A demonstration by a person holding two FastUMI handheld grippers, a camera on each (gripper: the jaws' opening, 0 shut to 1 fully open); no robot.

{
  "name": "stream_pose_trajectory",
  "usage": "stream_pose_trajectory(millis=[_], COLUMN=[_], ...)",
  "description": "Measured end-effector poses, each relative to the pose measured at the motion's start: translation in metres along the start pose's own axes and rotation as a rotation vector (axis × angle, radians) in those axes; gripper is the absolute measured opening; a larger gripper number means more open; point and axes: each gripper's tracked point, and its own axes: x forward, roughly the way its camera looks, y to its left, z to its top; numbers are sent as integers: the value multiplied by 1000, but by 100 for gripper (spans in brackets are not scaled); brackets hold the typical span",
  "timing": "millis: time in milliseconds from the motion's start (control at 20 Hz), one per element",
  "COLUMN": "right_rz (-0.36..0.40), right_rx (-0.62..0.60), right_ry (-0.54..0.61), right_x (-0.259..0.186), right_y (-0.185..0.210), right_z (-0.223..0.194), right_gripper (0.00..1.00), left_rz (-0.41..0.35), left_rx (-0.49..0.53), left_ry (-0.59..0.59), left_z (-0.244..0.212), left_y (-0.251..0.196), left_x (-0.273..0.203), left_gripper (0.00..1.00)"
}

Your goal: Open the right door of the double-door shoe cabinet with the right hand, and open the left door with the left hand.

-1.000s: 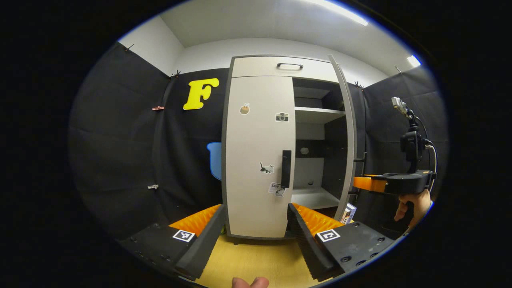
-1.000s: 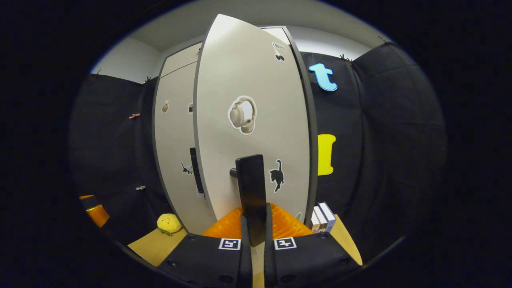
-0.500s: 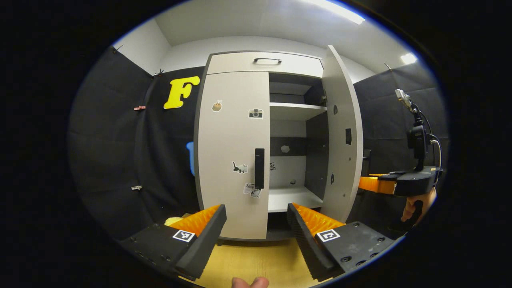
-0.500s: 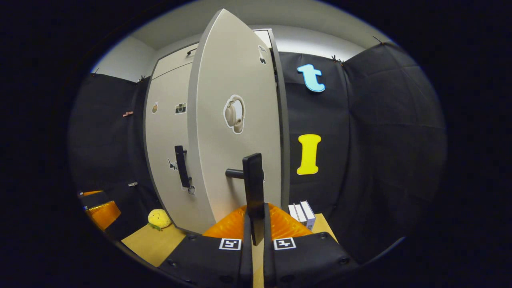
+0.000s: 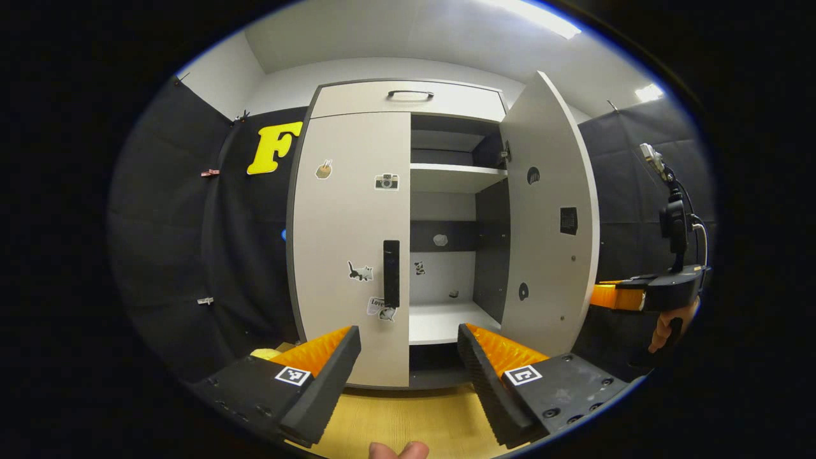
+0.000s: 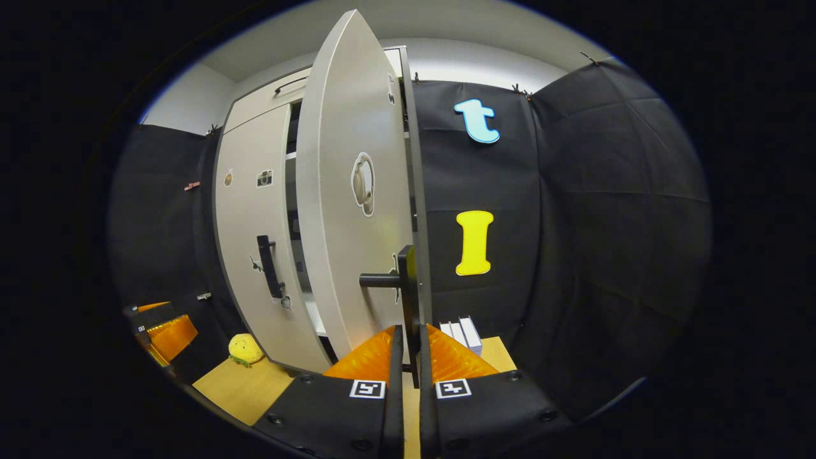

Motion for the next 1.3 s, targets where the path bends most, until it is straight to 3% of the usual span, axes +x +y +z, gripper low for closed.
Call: stream_pose_trajectory(millis=[50, 100, 200, 650, 750, 950, 1000, 1050, 1250, 1300], right_rz=[-13, -33, -6, 1, -2, -17, -21, -25, -95, -98], right_rx=[0, -4, 34, 54, 54, 41, 42, 47, 83, 97], right_ry=[1, -4, 1, -1, -6, -35, -37, -38, -104, -115], right_x=[-1, 1, 0, -4, -4, -12, -13, -15, -16, -15], right_y=[-5, -12, -8, -5, -5, -13, -15, -15, -26, -25], right_z=[2, 1, 0, 0, 1, 8, 8, 8, 18, 19], right_gripper=[14, 7, 7, 7, 12, 31, 49, 60, 97, 99], left_rz=[-4, -7, -11, -20, -21, -13, -14, -17, -21, -16], left_rx=[0, 2, 5, 15, 24, 49, 51, 47, 39, 48], left_ry=[1, 2, 2, 0, -3, -8, -11, -18, -35, -41], left_z=[0, 1, 2, 5, 7, 10, 12, 14, 22, 25], left_y=[-3, -5, -9, -17, -18, -12, -11, -11, -8, -6], left_x=[1, 3, 4, 12, 16, 36, 42, 47, 71, 78], left_gripper=[95, 95, 94, 95, 95, 95, 95, 95, 94, 94])
